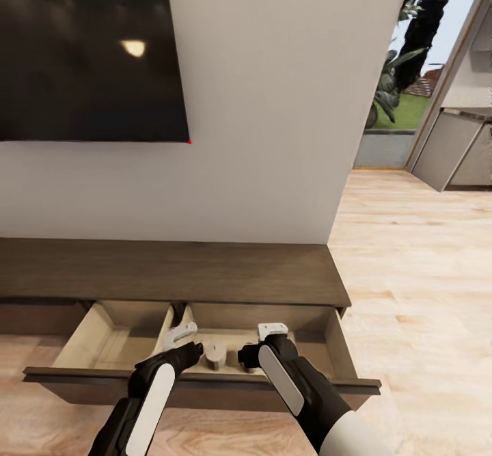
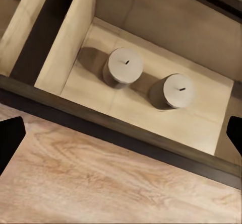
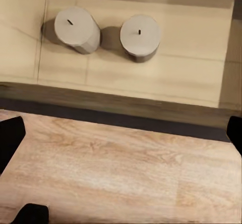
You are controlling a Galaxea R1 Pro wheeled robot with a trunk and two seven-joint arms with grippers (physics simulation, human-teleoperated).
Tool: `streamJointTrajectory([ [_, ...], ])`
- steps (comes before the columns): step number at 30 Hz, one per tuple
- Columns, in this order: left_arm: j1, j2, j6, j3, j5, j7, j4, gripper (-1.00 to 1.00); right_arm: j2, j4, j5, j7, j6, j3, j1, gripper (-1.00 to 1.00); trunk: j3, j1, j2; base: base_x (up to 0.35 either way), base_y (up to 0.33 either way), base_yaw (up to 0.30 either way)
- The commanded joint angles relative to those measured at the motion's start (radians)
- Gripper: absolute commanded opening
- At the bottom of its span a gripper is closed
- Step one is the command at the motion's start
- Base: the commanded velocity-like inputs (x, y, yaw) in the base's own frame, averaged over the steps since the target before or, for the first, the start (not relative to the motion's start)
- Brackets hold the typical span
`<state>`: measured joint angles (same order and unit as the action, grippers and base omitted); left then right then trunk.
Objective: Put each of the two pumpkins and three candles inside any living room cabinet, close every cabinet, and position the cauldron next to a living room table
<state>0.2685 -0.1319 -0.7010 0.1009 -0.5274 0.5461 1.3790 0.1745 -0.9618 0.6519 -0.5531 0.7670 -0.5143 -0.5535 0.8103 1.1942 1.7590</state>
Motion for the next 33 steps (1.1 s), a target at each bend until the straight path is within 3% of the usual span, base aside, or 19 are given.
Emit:
streamJointTrajectory([
  [1,0.000,0.000,0.000,0.000,0.000,0.000,0.000,1.00,0.000,0.000,0.000,0.000,0.000,0.000,0.000,1.00,-0.003,-0.004,-0.007,-0.284,0.110,0.000],
  [4,0.000,0.000,0.000,0.000,0.000,0.000,0.000,1.00,0.000,0.000,0.000,-0.001,0.000,0.000,0.000,1.00,-0.013,-0.015,-0.028,-0.290,0.113,0.000],
  [17,0.000,0.003,0.001,-0.003,0.000,0.000,0.000,1.00,0.000,-0.001,0.000,-0.001,-0.003,-0.001,0.000,1.00,-0.013,-0.015,-0.028,-0.295,0.115,0.003],
  [23,0.000,0.003,0.001,-0.004,0.000,0.000,0.000,1.00,0.000,-0.002,-0.001,-0.002,-0.003,-0.003,0.000,1.00,-0.013,-0.015,-0.028,-0.291,0.110,0.204],
  [33,0.000,0.007,0.012,-0.011,0.001,-0.001,0.015,1.00,0.000,-0.003,-0.001,-0.001,-0.004,-0.007,0.000,1.00,-0.013,-0.015,-0.028,-0.053,0.012,0.159],
])
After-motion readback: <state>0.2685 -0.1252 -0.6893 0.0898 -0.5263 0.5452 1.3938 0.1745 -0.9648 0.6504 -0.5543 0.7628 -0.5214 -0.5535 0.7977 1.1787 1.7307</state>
